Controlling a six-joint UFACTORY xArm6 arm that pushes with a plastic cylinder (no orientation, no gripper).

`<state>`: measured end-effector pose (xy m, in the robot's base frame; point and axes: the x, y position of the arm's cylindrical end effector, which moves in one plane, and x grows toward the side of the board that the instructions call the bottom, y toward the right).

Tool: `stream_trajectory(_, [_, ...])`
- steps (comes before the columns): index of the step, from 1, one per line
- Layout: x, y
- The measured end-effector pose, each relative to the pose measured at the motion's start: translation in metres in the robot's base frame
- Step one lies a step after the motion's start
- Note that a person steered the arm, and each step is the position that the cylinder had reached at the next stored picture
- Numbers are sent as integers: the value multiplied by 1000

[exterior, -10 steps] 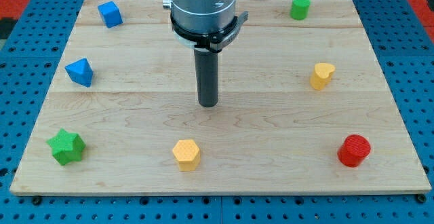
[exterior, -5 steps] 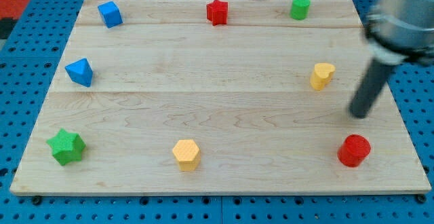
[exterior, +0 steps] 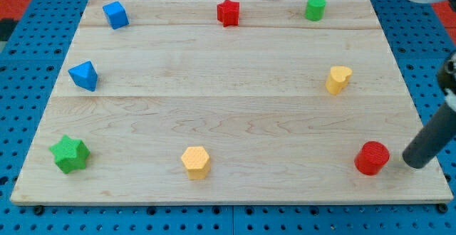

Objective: Slide the red circle parallel to the right of the yellow hexagon

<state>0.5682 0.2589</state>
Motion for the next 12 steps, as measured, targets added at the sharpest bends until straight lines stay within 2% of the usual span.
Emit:
stream_trajectory(1, [-5, -19])
stream_trajectory(2, [-10, -74])
stream_trajectory(9, [-25, -82])
stream_trajectory(10, [-23, -65])
stream_trajectory(12, [19, -53])
